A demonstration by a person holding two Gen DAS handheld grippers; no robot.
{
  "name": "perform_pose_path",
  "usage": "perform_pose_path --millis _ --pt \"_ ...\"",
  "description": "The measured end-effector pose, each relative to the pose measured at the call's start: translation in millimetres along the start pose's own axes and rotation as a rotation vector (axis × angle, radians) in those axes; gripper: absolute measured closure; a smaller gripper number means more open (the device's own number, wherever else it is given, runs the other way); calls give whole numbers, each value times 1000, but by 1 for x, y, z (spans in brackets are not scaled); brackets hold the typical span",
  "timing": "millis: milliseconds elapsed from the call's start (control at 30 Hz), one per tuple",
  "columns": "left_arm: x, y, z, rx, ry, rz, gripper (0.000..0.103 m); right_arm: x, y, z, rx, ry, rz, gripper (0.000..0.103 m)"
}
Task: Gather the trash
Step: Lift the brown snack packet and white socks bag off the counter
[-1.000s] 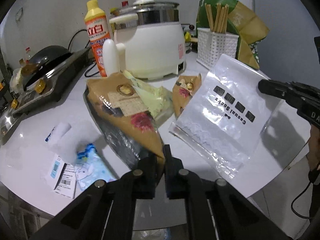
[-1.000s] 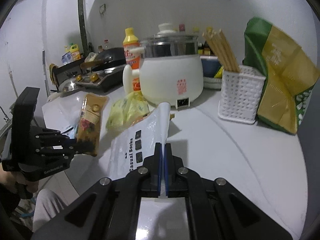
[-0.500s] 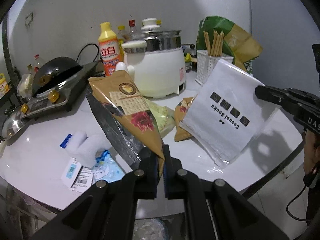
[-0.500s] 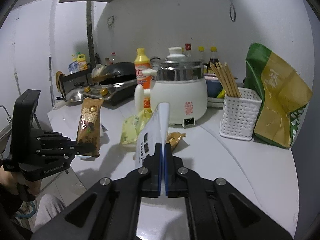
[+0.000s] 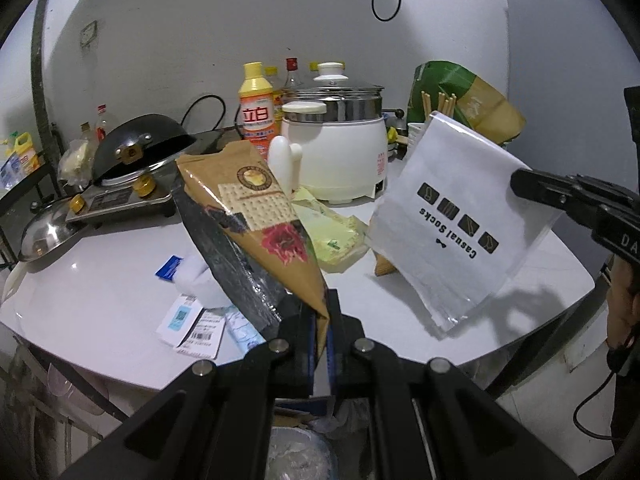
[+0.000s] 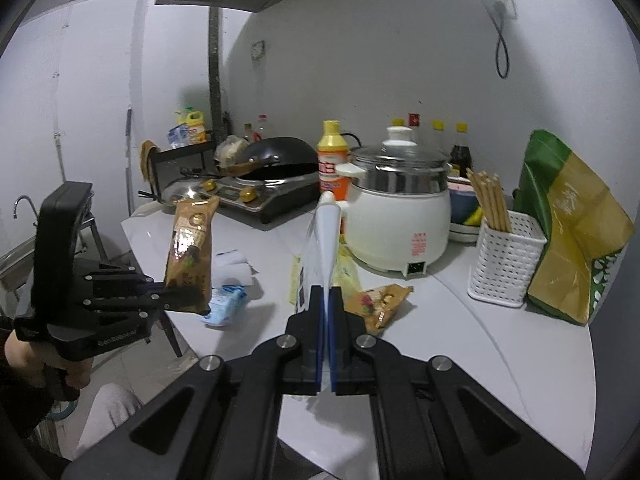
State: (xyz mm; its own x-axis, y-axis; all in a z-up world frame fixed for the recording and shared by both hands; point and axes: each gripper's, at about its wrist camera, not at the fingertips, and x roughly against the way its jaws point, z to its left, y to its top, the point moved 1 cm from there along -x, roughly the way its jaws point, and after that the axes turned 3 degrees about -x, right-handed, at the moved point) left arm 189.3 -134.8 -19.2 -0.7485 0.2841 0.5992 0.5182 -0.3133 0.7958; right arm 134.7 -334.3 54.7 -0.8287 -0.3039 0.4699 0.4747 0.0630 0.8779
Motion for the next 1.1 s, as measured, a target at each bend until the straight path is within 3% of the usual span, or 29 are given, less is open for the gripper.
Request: perform_pose_path --millis 1100 --pt "66 -95 73 210 36 -28 99 -20 -12 120 165 114 95 101"
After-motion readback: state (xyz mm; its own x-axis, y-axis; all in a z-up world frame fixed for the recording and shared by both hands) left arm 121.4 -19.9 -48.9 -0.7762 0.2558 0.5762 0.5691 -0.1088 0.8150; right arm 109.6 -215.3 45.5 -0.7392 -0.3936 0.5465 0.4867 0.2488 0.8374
